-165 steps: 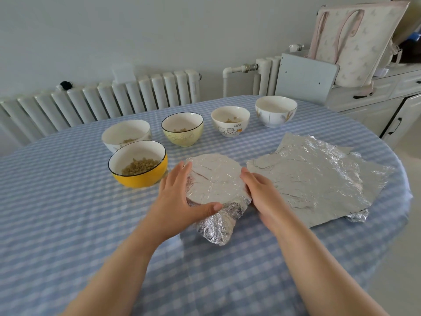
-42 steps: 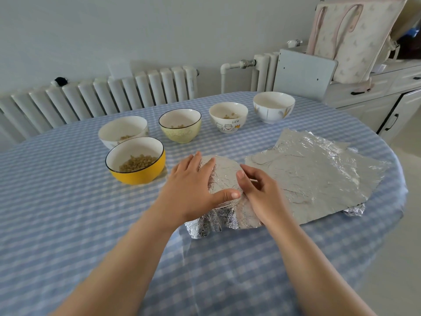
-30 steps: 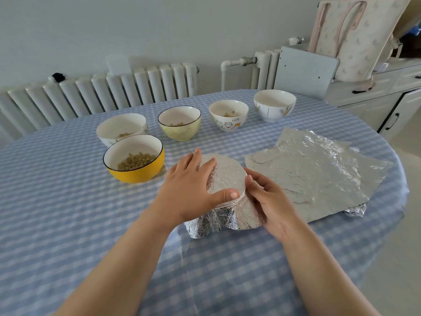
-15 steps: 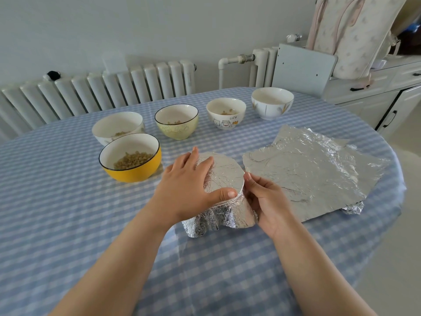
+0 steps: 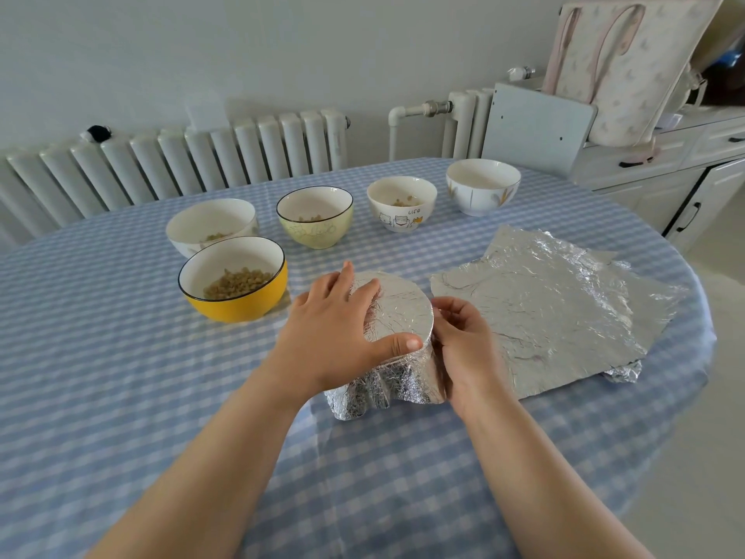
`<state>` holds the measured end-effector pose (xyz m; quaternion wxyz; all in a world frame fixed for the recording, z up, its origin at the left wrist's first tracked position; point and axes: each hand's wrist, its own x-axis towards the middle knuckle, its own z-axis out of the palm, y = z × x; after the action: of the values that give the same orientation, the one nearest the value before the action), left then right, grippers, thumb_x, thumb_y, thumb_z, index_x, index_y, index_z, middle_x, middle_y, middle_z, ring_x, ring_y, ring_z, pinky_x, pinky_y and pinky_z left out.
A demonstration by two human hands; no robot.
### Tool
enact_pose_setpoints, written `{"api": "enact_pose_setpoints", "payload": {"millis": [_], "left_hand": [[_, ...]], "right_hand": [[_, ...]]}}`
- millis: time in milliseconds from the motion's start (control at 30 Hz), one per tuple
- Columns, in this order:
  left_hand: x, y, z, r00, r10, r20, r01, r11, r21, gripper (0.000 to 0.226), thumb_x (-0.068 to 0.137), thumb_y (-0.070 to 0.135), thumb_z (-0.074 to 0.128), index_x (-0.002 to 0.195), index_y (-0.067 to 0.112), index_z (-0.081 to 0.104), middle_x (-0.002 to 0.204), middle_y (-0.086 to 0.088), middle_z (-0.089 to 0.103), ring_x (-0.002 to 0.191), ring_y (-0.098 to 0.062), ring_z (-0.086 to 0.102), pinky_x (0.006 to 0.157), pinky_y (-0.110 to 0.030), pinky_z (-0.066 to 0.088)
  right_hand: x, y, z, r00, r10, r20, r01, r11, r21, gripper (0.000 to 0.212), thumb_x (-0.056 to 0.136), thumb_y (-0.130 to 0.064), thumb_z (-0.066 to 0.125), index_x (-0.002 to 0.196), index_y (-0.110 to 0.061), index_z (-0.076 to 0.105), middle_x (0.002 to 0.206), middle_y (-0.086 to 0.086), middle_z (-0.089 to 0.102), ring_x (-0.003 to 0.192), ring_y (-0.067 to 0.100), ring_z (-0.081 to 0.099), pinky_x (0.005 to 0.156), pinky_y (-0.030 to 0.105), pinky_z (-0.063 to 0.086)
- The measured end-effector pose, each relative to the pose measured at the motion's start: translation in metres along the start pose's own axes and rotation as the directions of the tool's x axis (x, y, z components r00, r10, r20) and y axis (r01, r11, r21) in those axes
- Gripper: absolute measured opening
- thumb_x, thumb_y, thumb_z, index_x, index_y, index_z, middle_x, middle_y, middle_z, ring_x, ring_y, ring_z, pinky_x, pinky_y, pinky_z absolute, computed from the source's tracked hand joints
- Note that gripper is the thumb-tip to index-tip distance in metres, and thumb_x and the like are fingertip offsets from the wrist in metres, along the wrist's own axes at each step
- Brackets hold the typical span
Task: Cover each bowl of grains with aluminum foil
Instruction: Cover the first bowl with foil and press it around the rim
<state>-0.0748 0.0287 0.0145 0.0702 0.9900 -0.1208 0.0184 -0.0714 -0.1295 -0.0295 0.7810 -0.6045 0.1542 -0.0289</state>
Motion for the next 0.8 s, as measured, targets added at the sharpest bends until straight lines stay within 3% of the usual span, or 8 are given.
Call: {"api": "enact_pose_setpoints", "payload": {"millis": [100,200,333,433,500,633,800], "left_hand": [[0.000,0.000,0.000,1.000,0.000,-0.001,0.000,1.000,0.000,0.128,0.046,0.100,-0.006,0.152,0.033,0.018,0.164,-0.003,0.003,0.148,-0.018,0.004,0.115,-0.048,0.013],[0.001,0.000,0.001,1.000,-0.004,-0.006,0.004,1.000,-0.001,0.128,0.046,0.100,-0.006,0.151,0.033,0.019,0.164,-0.003,0.003,0.148,-0.018,0.004,0.115,-0.048,0.014],[0.000,0.002,0.001,1.000,-0.010,-0.004,0.010,1.000,-0.009,0.124,0.049,0.099,0.000,0.151,0.033,0.020,0.164,-0.003,0.003,0.148,-0.018,0.004,0.115,-0.048,0.013],[0.000,0.002,0.000,1.000,-0.014,0.004,0.014,1.000,-0.009,0.120,0.051,0.097,0.004,0.152,0.032,0.019,0.164,-0.003,0.002,0.148,-0.018,0.003,0.115,-0.048,0.012],[0.000,0.001,0.001,1.000,-0.016,0.006,0.016,1.000,-0.005,0.121,0.052,0.097,0.004,0.152,0.031,0.018,0.164,-0.003,0.002,0.148,-0.019,0.003,0.115,-0.049,0.012],[0.001,0.002,0.001,0.999,-0.031,0.005,0.031,1.000,0.003,0.120,0.053,0.096,0.003,0.152,0.031,0.019,0.164,-0.003,0.002,0.148,-0.018,0.003,0.116,-0.048,0.012],[-0.001,0.003,0.002,0.999,-0.038,-0.022,0.037,0.999,-0.011,0.118,0.054,0.095,-0.001,0.151,0.031,0.023,0.164,-0.004,0.005,0.148,-0.019,0.006,0.115,-0.048,0.014]], "right_hand": [[0.000,0.001,0.003,0.992,-0.112,-0.051,0.107,0.990,-0.086,0.019,0.093,-0.006,0.058,0.091,-0.023,0.067,0.089,0.002,0.072,0.078,0.017,0.067,0.077,0.040,0.055],[-0.003,0.003,-0.002,0.980,-0.175,-0.095,0.160,0.976,-0.151,0.013,0.090,-0.016,0.065,0.094,-0.027,0.070,0.082,-0.004,0.072,0.077,0.012,0.068,0.072,0.030,0.054],[-0.003,0.002,-0.008,0.949,-0.301,-0.092,0.250,0.899,-0.359,0.020,0.089,-0.026,0.067,0.107,-0.034,0.069,0.066,-0.012,0.060,0.059,-0.003,0.055,0.064,0.016,0.041],[-0.006,-0.004,-0.013,0.938,-0.345,-0.038,0.288,0.833,-0.473,0.026,0.096,-0.029,0.057,0.120,-0.034,0.064,0.077,-0.012,0.068,0.073,-0.003,0.062,0.073,0.020,0.046],[-0.012,-0.011,-0.013,0.931,-0.364,-0.010,0.299,0.781,-0.548,0.027,0.100,-0.033,0.046,0.112,-0.025,0.069,0.090,-0.008,0.073,0.089,0.012,0.067,0.083,0.034,0.050],[-0.034,-0.024,-0.009,0.935,-0.342,0.094,0.302,0.627,-0.719,0.049,0.098,-0.050,0.037,0.076,-0.014,0.061,0.067,-0.003,0.062,0.071,0.018,0.058,0.063,0.034,0.040],[-0.046,-0.013,-0.006,0.930,-0.334,0.153,0.347,0.658,-0.669,0.027,0.097,-0.040,0.049,0.116,-0.024,0.059,0.080,-0.025,0.048,0.081,0.000,0.045,0.068,0.020,0.030]]}}
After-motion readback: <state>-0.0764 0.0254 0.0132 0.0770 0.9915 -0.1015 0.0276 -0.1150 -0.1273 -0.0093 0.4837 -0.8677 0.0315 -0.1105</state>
